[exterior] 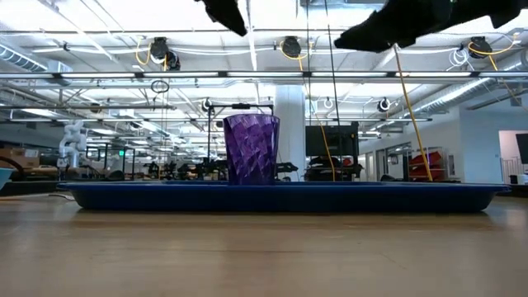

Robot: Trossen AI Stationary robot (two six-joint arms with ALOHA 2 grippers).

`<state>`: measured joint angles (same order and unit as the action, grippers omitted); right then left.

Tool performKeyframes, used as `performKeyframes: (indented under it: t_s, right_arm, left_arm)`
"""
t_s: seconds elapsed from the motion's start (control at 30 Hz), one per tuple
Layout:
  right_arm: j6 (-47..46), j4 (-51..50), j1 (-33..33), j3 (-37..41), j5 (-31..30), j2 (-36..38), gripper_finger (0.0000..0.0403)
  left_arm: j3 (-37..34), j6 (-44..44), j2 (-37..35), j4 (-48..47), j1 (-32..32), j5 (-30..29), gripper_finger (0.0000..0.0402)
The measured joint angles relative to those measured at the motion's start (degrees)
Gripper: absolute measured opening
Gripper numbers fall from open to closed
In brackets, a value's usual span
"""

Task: Pick and place plate/cup/fork/spoon on tray
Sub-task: Put the violet glass on the top right of the blue serving tray

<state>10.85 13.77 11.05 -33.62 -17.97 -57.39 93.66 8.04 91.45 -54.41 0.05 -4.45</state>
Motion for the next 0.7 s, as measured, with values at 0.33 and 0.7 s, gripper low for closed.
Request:
performKeyframes:
  t_s: [0.33, 0.7]
  right_arm:
    - [1.90, -21.49, -6.02, -18.72, 3.90, -11.52, 0.0192]
    - [7.13, -44.46, -11.39, -44.45, 12.42, -35.56, 0.0191]
  left_arm:
    - [-34.39, -2.06, -20.74, 37.24, 5.00, 2.30, 0.0154]
    - [-58.46, -7.14, -37.98, 60.62, 3.68, 2.56, 0.0154]
